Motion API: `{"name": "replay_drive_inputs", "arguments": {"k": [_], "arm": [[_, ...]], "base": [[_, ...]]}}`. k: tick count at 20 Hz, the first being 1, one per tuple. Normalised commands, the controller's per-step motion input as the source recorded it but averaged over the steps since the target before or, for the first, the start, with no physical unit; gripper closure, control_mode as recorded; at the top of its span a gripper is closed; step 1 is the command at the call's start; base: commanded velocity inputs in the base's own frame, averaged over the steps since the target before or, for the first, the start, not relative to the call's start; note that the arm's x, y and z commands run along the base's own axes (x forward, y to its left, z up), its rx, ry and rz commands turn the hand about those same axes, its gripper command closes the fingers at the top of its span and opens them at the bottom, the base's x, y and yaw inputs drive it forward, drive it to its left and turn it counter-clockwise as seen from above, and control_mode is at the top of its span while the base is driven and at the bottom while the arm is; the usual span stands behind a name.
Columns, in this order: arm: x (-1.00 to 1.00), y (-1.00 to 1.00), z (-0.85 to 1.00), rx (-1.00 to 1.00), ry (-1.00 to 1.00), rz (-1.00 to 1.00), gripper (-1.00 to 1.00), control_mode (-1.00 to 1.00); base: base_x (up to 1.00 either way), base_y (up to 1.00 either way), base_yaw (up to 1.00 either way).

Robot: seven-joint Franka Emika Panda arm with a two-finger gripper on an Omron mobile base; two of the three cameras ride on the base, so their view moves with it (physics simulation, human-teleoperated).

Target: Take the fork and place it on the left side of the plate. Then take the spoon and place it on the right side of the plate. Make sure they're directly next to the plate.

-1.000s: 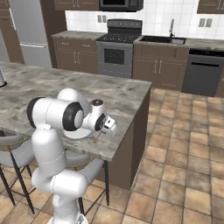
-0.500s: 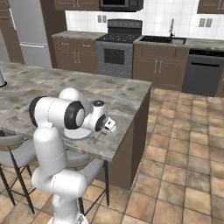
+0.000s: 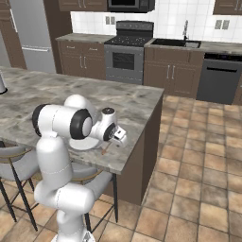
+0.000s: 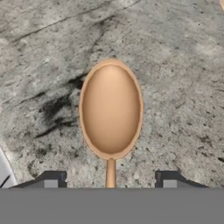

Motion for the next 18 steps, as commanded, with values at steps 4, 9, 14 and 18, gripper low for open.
{"name": "replay_drive_inputs", "arguments": {"k": [4,9,14,18], "arm": [[-0.13,-0.07,0.15,0.04,0.0,0.0,-1.0,-1.0],[-0.21,-0.05,0.45,0.0,0.0,0.0,-1.0,-1.0],[-0.08,0.0,0.6,0.04,0.0,0.0,-1.0,-1.0],[-0.08,0.02,0.77,0.01,0.0,0.0,-1.0,-1.0]], "base": [[0.0,0.0,0.0],[0.0,0.0,0.0],[0.0,0.0,0.0],[0.0,0.0,0.0]]}}
